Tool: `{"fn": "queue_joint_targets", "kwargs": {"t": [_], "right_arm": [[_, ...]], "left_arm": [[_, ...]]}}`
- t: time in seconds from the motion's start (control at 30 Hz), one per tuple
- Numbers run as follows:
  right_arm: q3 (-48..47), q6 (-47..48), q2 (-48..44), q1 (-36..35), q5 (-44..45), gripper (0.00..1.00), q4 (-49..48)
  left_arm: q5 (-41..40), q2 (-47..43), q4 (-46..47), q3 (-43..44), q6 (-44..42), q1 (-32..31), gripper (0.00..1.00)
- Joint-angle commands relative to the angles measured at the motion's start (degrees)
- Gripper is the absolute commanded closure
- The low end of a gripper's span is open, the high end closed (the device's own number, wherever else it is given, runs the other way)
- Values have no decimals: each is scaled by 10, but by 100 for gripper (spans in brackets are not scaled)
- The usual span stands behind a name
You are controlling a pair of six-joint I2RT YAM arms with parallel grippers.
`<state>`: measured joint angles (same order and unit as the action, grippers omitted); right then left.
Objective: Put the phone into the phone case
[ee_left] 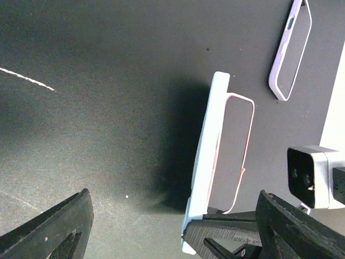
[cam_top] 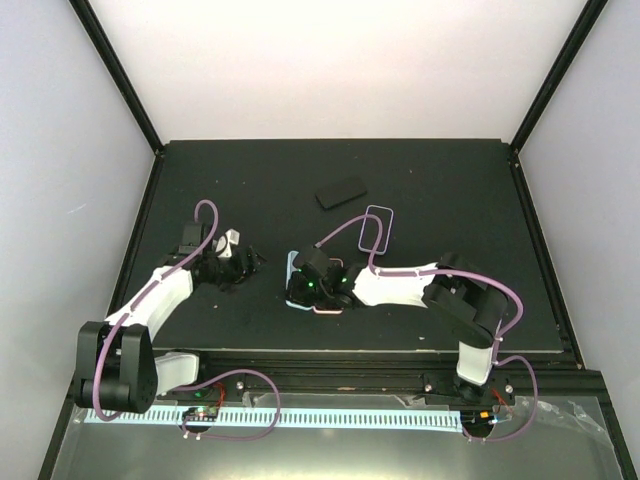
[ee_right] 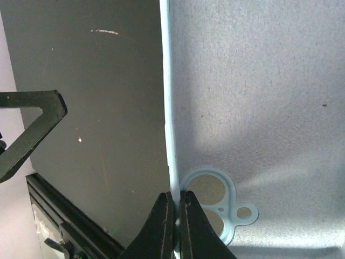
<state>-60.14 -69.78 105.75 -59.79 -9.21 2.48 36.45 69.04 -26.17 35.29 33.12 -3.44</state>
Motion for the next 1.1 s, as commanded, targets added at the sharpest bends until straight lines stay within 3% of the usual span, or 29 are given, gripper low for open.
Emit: {"fn": "queue_joint_targets", "kwargs": {"t": [0.0,0.53,0.63,0.83,1.07], "right_arm": [[43,-2,3,14,101,99,108],[46,146,10,19,-24,95,12],[45,162,-9,20,-15,86,21],[41,196,-51,39,3,45,41],[62,231,-88,115,-14,25,15]], "left_arm": [[21,2,22,-3,-3,2,16],[67,6,24,-15,-24,1,15],[67,4,23,-17,-24,2,14],[72,-8,21,-16,-31,0,11],[46,-41,-7,0,-53,-4,5]]}}
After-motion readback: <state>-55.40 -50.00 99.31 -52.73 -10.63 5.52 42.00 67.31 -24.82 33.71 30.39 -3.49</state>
